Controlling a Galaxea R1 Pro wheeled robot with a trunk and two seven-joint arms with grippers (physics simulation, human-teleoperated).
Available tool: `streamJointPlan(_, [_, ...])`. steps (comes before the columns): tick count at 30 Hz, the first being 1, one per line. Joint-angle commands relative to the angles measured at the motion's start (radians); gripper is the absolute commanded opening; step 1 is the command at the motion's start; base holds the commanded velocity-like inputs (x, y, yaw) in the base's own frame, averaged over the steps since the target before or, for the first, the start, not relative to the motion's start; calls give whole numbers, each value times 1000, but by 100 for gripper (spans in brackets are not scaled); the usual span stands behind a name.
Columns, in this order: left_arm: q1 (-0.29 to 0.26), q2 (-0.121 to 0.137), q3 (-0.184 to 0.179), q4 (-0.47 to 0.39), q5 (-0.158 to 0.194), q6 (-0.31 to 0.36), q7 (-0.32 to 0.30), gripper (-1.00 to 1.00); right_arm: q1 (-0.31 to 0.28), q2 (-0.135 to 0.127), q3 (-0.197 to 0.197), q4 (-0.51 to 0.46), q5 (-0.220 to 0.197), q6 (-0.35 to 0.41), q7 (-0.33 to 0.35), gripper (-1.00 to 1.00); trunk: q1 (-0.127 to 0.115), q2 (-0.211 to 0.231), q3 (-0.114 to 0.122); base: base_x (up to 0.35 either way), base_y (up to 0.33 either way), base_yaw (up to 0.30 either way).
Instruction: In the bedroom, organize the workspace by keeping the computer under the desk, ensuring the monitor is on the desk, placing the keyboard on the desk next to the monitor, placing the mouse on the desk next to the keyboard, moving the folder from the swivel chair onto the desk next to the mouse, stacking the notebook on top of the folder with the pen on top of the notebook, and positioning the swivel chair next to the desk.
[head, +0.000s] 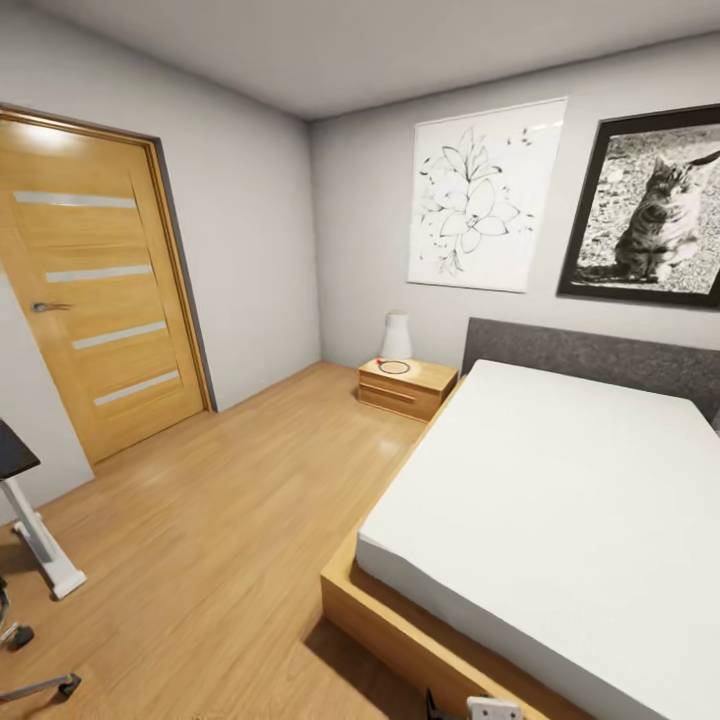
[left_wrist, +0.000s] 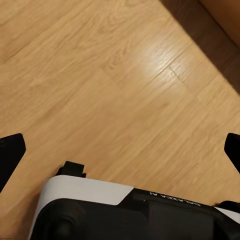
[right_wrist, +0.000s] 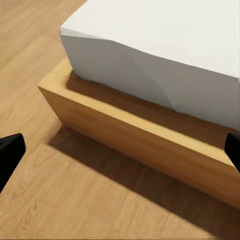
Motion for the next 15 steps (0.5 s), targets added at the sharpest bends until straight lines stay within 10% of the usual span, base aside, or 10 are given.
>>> streamJointPlan(1, [-1,0,2,1,6,-4,0,100,-1,1,-4,4,-1,-3,1,100,-4,6,1,0,0,251])
streamJointPlan(6, [-1,1,56,24,7,-147,4,100,-1,0,-5,28,-2,-3,1,100,-23,41,13,0,0,248])
streamJointPlan(15, [-1,3,58,87,3,-192,5,100,-1,-2,-5,29,-2,-3,1,100,-35,62,14,0,0,247])
